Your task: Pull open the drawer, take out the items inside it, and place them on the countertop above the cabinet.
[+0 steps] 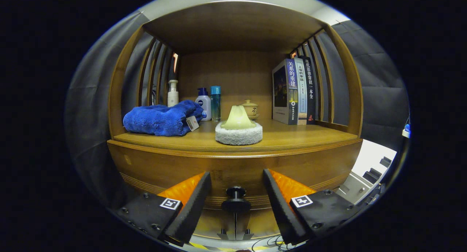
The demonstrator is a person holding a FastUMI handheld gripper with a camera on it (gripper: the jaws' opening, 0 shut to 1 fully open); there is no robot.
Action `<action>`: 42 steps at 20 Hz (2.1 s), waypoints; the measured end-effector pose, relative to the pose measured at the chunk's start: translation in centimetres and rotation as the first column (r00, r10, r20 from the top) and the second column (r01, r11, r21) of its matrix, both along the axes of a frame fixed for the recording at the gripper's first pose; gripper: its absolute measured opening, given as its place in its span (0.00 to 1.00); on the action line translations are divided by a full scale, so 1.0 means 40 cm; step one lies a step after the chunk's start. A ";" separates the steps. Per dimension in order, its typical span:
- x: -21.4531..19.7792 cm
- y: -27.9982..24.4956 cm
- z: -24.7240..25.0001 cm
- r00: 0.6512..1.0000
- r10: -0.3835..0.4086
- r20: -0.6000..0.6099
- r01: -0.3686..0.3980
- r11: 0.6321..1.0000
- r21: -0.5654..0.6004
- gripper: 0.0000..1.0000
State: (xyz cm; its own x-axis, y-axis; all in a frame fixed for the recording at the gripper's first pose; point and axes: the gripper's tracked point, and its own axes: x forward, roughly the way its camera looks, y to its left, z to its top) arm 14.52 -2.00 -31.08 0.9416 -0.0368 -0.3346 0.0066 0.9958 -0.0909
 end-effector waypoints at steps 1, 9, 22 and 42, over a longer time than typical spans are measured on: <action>-0.001 0.001 0.000 1.000 -0.002 0.002 0.002 1.000 -0.001 0.95; -0.045 0.000 0.110 0.997 -0.004 0.072 0.004 1.000 -0.007 0.95; -0.290 0.041 0.488 0.981 0.054 0.187 -0.048 0.998 -0.037 0.95; -0.382 0.075 0.630 0.972 0.096 0.215 -0.112 0.992 0.062 0.95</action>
